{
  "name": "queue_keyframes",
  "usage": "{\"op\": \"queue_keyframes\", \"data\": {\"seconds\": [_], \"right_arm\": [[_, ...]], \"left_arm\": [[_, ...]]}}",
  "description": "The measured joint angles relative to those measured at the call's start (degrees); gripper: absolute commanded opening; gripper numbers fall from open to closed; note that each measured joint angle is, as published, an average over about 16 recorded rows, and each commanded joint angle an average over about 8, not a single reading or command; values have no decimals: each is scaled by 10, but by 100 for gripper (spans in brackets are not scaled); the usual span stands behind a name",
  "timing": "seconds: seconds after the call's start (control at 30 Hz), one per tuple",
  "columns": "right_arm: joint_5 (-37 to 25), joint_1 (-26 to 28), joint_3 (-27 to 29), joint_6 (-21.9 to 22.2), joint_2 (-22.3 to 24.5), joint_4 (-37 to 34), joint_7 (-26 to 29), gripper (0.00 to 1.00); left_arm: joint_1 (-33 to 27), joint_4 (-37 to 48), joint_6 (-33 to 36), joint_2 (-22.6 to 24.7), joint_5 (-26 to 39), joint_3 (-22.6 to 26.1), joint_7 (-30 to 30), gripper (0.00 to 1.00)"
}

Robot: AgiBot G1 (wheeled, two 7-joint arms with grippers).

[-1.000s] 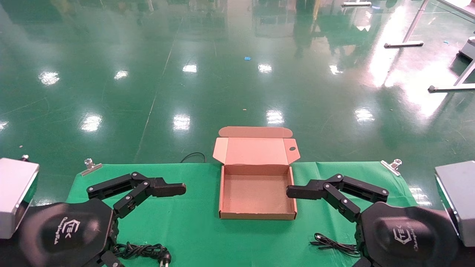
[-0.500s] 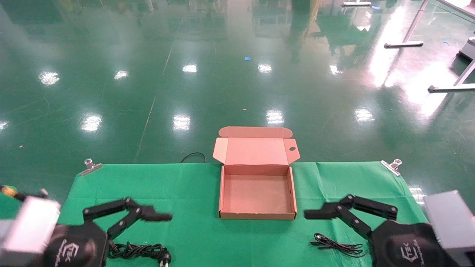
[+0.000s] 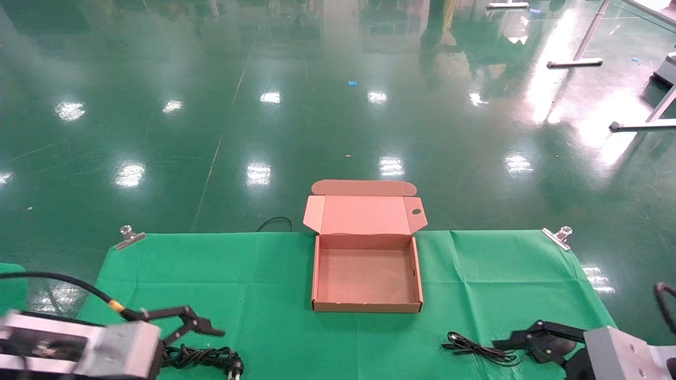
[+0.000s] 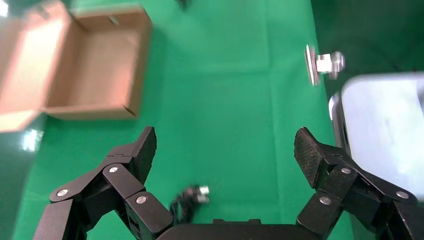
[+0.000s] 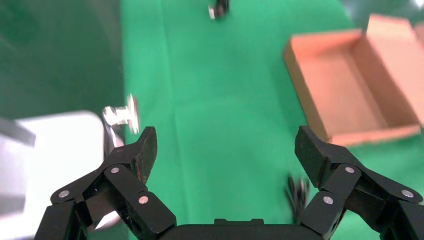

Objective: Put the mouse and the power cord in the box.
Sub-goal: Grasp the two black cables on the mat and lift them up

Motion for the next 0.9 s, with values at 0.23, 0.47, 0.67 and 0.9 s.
{"op": "queue_keyframes", "data": {"seconds": [0.23,0.47,0.67,0.9], "right_arm": [[-113,66,-60,40,-44,-118,-83,100],[-225,120,-106,114,-117,-240,-169,100],[-287,144,-135,178,-184,-327,-240,100],[-321,154,-154,229,-245,-403,-312,100]], "left_arm": [[-57,101,-18,70,92,60,73,100],[-99,227,-53,136,166,99,150,100],[-116,343,-94,180,202,115,208,100],[-126,451,-149,217,231,130,260,100]]}}
